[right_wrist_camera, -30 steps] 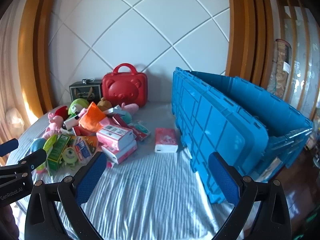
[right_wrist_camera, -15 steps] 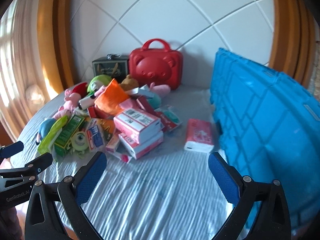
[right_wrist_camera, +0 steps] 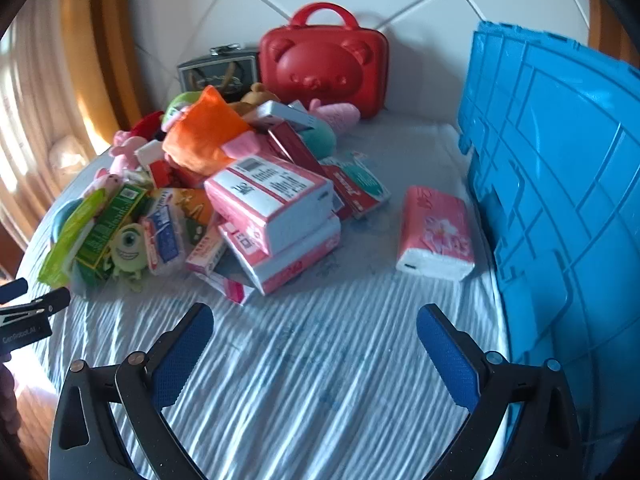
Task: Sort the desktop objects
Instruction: 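Move both tools toward the heap of toys and boxes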
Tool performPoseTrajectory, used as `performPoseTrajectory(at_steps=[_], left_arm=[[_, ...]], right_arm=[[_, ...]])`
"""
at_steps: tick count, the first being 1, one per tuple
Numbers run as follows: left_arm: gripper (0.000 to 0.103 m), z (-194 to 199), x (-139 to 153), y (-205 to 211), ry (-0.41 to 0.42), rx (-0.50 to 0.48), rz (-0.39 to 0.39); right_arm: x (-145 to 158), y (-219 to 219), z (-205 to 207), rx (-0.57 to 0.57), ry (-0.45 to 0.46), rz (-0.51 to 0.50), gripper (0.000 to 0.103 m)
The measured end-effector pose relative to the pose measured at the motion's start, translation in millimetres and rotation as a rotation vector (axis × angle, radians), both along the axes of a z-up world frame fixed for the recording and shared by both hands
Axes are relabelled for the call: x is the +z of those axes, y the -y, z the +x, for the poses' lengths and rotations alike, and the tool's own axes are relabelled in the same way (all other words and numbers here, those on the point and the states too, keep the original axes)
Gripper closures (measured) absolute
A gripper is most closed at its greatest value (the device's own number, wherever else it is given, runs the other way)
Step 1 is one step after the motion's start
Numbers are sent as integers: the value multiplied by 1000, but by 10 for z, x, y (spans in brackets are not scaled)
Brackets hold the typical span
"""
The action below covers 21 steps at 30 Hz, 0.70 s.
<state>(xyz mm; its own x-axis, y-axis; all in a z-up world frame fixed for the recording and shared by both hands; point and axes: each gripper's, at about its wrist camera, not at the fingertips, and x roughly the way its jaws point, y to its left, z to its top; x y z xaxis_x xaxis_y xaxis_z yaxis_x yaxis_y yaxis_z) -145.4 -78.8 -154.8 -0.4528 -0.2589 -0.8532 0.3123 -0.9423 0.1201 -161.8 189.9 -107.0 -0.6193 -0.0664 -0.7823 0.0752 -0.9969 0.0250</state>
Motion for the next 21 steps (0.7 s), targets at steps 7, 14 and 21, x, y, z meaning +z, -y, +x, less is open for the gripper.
performPoseTrajectory(at_steps=[7, 14, 21], left_arm=[[12, -589, -349, 93, 35, -132, 77], [12, -961, -615, -11, 31, -192, 10], [10, -1101, -643, -117, 12, -241, 1]], right_arm=[[-173, 292, -150, -5, 35, 17, 0], [-308, 483, -380, 4, 53, 28, 0], [-335, 723, -534, 55, 56, 6, 0]])
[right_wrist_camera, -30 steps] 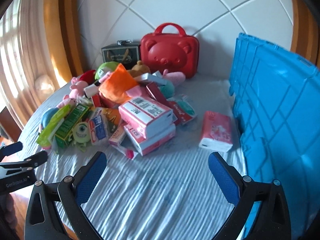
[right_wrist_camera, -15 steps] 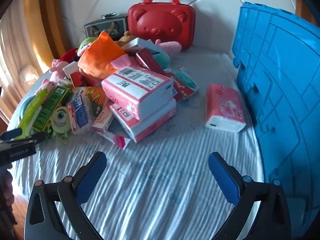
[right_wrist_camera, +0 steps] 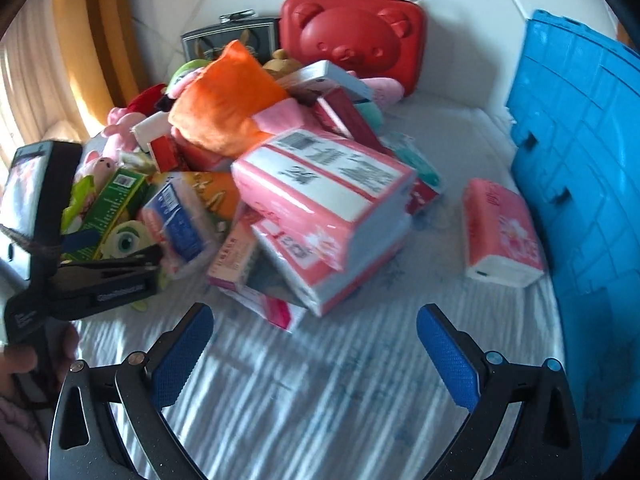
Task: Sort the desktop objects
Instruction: 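Move both tools toward the heap of toys and boxes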
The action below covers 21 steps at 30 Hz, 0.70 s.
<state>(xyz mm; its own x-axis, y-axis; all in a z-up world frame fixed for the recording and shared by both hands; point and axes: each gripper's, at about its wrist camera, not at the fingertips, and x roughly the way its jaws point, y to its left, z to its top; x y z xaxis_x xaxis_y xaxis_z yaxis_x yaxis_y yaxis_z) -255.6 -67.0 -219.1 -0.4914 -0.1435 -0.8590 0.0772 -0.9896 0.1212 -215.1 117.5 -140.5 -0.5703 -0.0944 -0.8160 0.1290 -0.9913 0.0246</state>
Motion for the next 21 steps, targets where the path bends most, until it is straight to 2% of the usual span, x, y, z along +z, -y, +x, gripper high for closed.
performPoseTrajectory(at_steps=[2, 4, 7, 8, 9, 10, 11, 12, 14, 16, 17, 18, 21], left_arm=[[10, 80, -8, -21, -8, -17, 3], [10, 215, -40, -24, -13, -28, -27], [11, 322, -53, -45, -12, -31, -18], [11, 308, -44, -51, -8, -30, 5], [12, 278, -45, -67, -2, -27, 30], [12, 231, -51, -87, 4, -14, 42], [12, 191, -55, -104, 1, -5, 43], [12, 159, -59, -115, -3, 3, 42], [22, 146, -62, -69, 2, 31, 47], [42, 237, -58, 3, -2, 39, 47], [49, 285, -90, 66, 22, 44, 65], [53, 343, -106, 123, 31, 38, 87], [53, 473, -138, 229, 55, 25, 93]], right_arm=[[2, 58, -36, 18, 7, -18, 0], [-11, 98, -62, 30, 25, -35, 0], [-114, 128, -126, 52, 89, -101, 0], [-160, 154, -150, 58, 105, -107, 7], [-189, 173, -167, 62, 112, -108, 23], [-219, 194, -197, 62, 121, -110, 34], [-228, 210, -224, 62, 128, -114, 49], [-233, 225, -237, 63, 130, -118, 54], [-231, 249, -262, 74, 129, -124, 54], [-207, 293, -265, 94, 122, -121, 54], [-199, 328, -272, 111, 121, -123, 54], [-197, 355, -284, 125, 123, -128, 54], [-195, 481, -346, 168, 125, -139, 54]])
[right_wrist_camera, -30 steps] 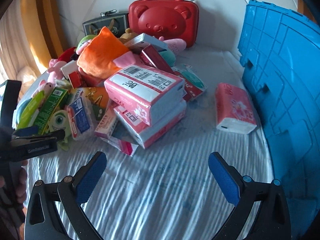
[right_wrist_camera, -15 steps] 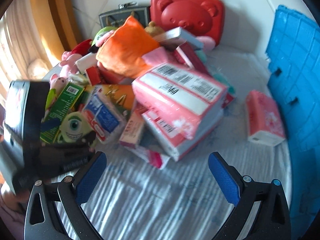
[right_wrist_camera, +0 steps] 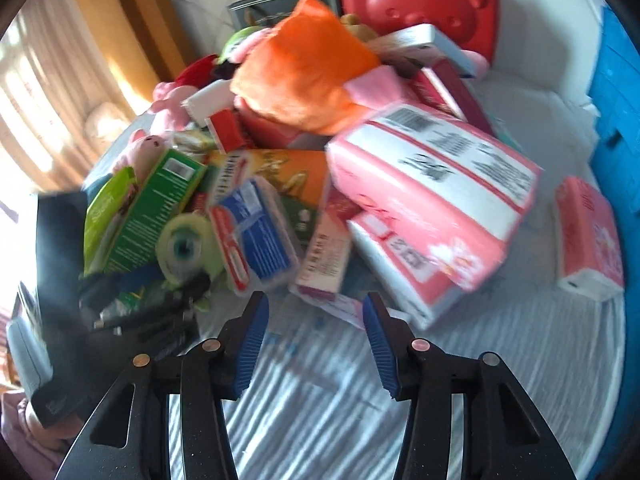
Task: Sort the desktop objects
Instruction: 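Move both tools toward the heap of toys and boxes, then grasp the green one-eyed plush with the left tool while right reaches the floss box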
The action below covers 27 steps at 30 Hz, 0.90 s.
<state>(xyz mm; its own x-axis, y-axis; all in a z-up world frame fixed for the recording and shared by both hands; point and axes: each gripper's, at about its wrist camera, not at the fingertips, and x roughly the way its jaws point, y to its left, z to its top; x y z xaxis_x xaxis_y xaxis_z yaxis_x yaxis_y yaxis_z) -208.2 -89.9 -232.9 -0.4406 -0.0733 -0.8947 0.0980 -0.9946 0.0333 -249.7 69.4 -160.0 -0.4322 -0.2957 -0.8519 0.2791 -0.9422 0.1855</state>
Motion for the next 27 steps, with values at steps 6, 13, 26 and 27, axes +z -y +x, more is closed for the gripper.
performPoseTrajectory(at_steps=[6, 13, 26, 27], left_arm=[[51, -100, 61, 74, -3, -10, 48], [43, -243, 84, -42, -24, -72, 6], [43, -304, 19, 42, -55, -129, -3], [45, -297, 20, 38, -56, -130, -1]], right_arm=[[-84, 299, -150, 74, -12, 32, 36], [-158, 464, -355, 115, -3, 61, 34], [-401, 695, -578, 183, 105, 80, 42], [-397, 695, -572, 182, 102, 87, 43]])
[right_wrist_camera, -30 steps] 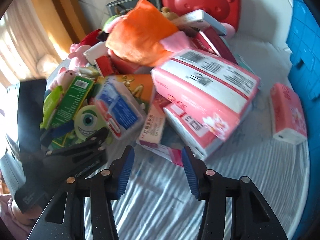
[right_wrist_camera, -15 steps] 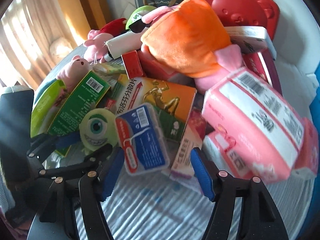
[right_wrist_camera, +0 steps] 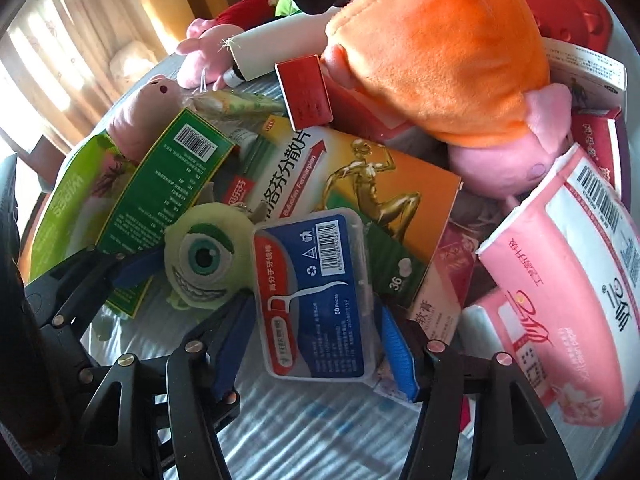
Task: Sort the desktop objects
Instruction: 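Grasp the green one-eyed plush with the left tool while right reaches the floss box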
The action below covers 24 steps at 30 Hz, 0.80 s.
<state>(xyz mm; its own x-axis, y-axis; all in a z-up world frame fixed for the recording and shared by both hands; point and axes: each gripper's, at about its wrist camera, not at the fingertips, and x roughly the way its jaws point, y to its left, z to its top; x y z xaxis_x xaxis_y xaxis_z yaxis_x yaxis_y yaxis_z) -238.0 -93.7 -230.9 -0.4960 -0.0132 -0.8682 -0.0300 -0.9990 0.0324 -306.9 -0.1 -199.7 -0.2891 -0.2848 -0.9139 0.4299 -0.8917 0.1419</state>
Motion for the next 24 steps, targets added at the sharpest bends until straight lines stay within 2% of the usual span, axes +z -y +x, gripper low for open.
performPoseTrajectory(at_steps=[5, 11, 12, 13, 14, 16, 19, 22, 24], left_arm=[[48, 83, 93, -4, -15, 4, 25], [48, 249, 431, -102, -80, -16, 17], [48, 208, 484, -69, -93, -16, 15], [48, 249, 583, -89, -116, -11, -2], [48, 155, 634, -25, -129, -15, -3], [48, 181, 787, -40, -149, -16, 9], [48, 266, 943, -32, -161, 2, -10], [48, 315, 858, 86, -131, 33, -18], [48, 402, 760, 169, -122, 54, -30]], right_arm=[[97, -82, 79, -17, -25, -22, 43], [369, -226, 202, -36, -80, -46, 43], [425, -250, 236, -40, -91, -54, 48], [491, -288, 255, -48, -106, -57, 67], [582, -345, 271, -58, -120, -80, 99], [720, -458, 287, -81, -134, -108, 101], [835, -561, 318, -106, -141, -94, 101], [805, -650, 378, -98, -102, -96, 100], [674, -581, 400, -93, -60, -104, 100]])
